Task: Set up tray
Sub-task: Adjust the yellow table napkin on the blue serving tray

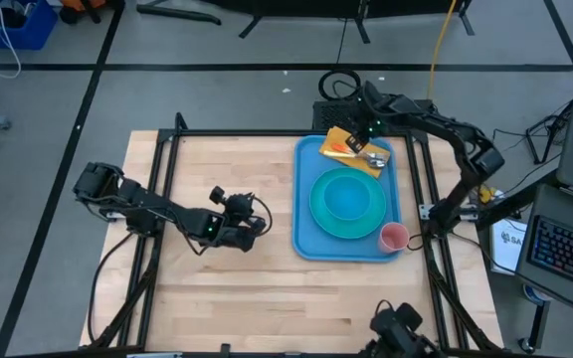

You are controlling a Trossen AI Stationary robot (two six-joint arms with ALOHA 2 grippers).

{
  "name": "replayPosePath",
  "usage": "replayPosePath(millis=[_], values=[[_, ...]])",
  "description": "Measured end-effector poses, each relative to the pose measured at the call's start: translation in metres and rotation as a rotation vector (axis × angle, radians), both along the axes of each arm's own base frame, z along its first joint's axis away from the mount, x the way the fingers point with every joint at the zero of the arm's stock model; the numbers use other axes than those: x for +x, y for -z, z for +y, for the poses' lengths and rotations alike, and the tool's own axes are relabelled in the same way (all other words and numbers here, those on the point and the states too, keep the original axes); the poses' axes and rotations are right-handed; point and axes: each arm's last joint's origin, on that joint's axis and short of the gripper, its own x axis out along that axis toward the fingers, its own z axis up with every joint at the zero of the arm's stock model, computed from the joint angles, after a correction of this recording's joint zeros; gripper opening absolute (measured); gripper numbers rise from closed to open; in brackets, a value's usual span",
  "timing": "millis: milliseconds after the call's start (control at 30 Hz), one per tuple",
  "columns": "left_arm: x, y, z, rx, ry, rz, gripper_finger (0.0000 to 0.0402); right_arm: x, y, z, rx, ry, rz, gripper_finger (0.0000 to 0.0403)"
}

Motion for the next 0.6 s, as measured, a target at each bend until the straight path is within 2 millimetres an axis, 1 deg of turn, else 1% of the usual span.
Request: replayPosePath(millis=[67,267,367,500,600], values=[[0.0,0.0,0.0,0.0,0.001,0.001,0.0037,0.004,0.004,-0.006,0.009,-0.007,0.006,0.0168],[0.0,0.0,0.0,0.006,0.016,0.023,0.0037,0.013,0.014,-0.021,0.123,0.006,0.021,0.0157],[0.0,0.0,-0.001,-0.002,0.022,0.025,0.0037,0.017,0.018,-0.027,0.148,0.023,0.032,0.0156],[0.0,0.001,-0.001,0.0,0.026,0.032,0.0037,0.018,0.02,-0.03,0.162,0.026,0.022,0.0159],[0.0,0.001,-0.001,0.001,0.026,0.032,0.0037,0.017,0.025,-0.033,0.179,0.056,0.019,0.0158]])
